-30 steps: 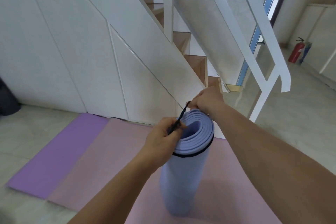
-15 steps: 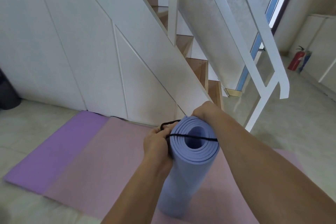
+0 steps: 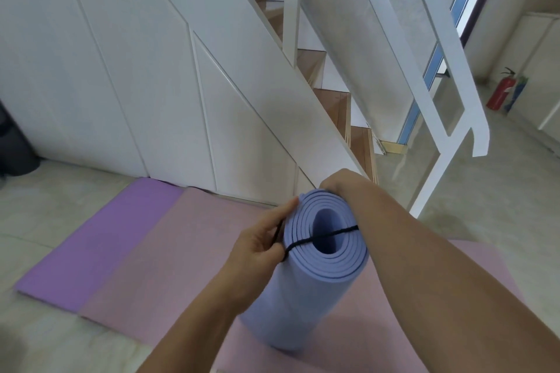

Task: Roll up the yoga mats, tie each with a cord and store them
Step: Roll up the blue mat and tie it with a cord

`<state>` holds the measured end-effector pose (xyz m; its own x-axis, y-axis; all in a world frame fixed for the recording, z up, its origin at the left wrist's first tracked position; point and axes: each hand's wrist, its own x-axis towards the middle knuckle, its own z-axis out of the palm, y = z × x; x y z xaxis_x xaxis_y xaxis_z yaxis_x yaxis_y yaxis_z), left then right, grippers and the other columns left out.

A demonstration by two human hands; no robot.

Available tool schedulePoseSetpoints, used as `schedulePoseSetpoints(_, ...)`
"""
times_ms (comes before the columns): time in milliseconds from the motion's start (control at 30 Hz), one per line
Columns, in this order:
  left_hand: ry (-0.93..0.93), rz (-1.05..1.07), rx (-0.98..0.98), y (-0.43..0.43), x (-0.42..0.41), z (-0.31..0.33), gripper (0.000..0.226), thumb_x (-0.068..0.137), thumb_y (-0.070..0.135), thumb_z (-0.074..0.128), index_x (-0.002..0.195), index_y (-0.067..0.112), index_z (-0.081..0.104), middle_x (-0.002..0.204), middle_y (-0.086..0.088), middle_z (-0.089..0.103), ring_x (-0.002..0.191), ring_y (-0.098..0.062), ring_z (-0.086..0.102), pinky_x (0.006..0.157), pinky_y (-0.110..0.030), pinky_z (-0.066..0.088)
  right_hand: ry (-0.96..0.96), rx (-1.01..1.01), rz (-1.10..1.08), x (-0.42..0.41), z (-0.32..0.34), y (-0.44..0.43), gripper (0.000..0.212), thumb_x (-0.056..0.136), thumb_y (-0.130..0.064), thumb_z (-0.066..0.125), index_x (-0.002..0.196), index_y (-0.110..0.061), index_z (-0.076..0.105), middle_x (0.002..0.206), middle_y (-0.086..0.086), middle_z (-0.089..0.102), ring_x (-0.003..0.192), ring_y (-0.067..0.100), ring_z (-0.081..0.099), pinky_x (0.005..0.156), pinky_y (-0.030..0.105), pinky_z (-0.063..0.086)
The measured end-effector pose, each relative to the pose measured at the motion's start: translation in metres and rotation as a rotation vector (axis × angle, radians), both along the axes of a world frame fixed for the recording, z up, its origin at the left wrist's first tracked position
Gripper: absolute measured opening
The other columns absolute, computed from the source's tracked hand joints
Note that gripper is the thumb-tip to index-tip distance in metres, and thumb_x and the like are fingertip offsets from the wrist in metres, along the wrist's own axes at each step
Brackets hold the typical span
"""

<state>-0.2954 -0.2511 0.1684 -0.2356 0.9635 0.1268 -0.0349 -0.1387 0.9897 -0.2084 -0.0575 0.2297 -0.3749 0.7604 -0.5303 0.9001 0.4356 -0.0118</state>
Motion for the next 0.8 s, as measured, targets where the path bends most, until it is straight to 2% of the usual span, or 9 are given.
schedulePoseSetpoints(67,0.326,-0.159,-0.001,0.003,-0.012,0.008,0.08,0.091,-0.019,0.048,0.136,0.046,0.052,0.165,0.013,0.01,0.144,0.012,0.015,0.116,-0.02,0.031,-0.018,-0.04,0.004,-0.007,0.0,-0.001,0.023,0.102,-0.022,0.047,0.116,-0.006,0.056,0.122,0.016,0.058,0.09,0.021,0.049,0.085,0.031,0.04)
schedulePoseSetpoints(133,0.775,-0.337,-0.025,0.008,-0.02,0.021,0.082,0.092,-0.013,0.05,0.137,0.055,0.044,0.159,0.026,-0.018,0.143,0.015,-0.01,0.121,-0.019,0.012,0.012,-0.082,-0.032,-0.015,0.002,-0.002,0.029,0.103,-0.024,0.047,0.121,-0.003,0.056,0.119,0.018,0.055,0.086,0.021,0.05,0.086,0.033,0.039)
schedulePoseSetpoints(200,1.145,-0.472,-0.054,0.011,-0.022,0.036,0.081,0.095,-0.005,0.049,0.143,0.058,0.033,0.155,0.033,-0.025,0.146,-0.002,-0.026,0.122,-0.031,-0.003,0.057,-0.101,-0.065,-0.02,0.002,-0.004,0.036,0.103,-0.026,0.047,0.127,0.0,0.055,0.121,0.018,0.055,0.092,0.022,0.049,0.088,0.034,0.038)
schedulePoseSetpoints(300,1.417,-0.533,-0.152,0.01,-0.038,0.054,0.076,0.095,0.002,0.049,0.147,0.052,0.03,0.154,0.034,-0.028,0.147,-0.01,-0.028,0.121,-0.049,-0.011,0.13,-0.061,-0.113,-0.016,-0.009,-0.009,0.037,0.102,-0.023,0.05,0.128,0.003,0.055,0.113,0.018,0.054,0.096,0.025,0.053,0.091,0.032,0.043)
schedulePoseSetpoints(367,1.518,-0.548,-0.252,0.011,-0.054,0.062,0.072,0.092,0.01,0.059,0.145,0.05,0.033,0.155,0.032,-0.028,0.149,-0.011,-0.023,0.12,-0.053,-0.01,0.199,-0.015,-0.104,-0.009,-0.024,-0.015,0.022,0.103,-0.014,0.049,0.104,0.005,0.059,0.098,0.016,0.054,0.076,0.021,0.052,0.075,0.029,0.044)
schedulePoseSetpoints(467,1.551,-0.502,-0.344,0.016,-0.064,0.066,0.076,0.079,0.043,0.079,0.143,0.048,0.038,0.155,0.032,-0.027,0.151,-0.013,-0.015,0.12,-0.055,-0.01,0.288,-0.015,-0.164,-0.007,-0.032,-0.015,0.029,0.098,-0.007,0.053,0.069,-0.004,0.047,0.072,0.012,0.052,0.059,0.019,0.046,0.061,0.027,0.04)
schedulePoseSetpoints(600,1.519,-0.362,-0.284,0.026,-0.051,0.054,0.075,0.068,0.07,0.073,0.133,0.042,0.048,0.159,0.03,-0.016,0.153,-0.012,-0.005,0.119,-0.059,-0.008,0.317,-0.105,-0.255,0.017,0.002,-0.014,0.021,0.092,-0.008,0.061,0.072,-0.003,0.057,0.055,0.006,0.059,0.04,0.013,0.043,0.04,0.021,0.035)
schedulePoseSetpoints(700,1.477,-0.273,-0.284,0.037,-0.053,0.05,0.078,0.063,0.08,0.069,0.126,0.039,0.05,0.16,0.03,-0.011,0.153,-0.013,0.001,0.118,-0.06,-0.009,0.285,-0.278,-0.32,0.046,0.025,-0.027,0.014,0.085,-0.013,0.072,0.089,0.0,0.069,0.074,0.006,0.075,0.046,0.012,0.049,0.04,0.019,0.032)
schedulePoseSetpoints(800,1.472,-0.235,-0.278,0.045,-0.055,0.048,0.077,0.06,0.084,0.067,0.122,0.04,0.05,0.16,0.031,-0.009,0.152,-0.012,0.008,0.118,-0.062,-0.005,0.454,-0.314,-0.342,0.069,0.027,-0.043,0.013,0.087,-0.013,0.069,0.094,-0.002,0.07,0.078,0.009,0.076,0.052,0.013,0.054,0.045,0.02,0.03)
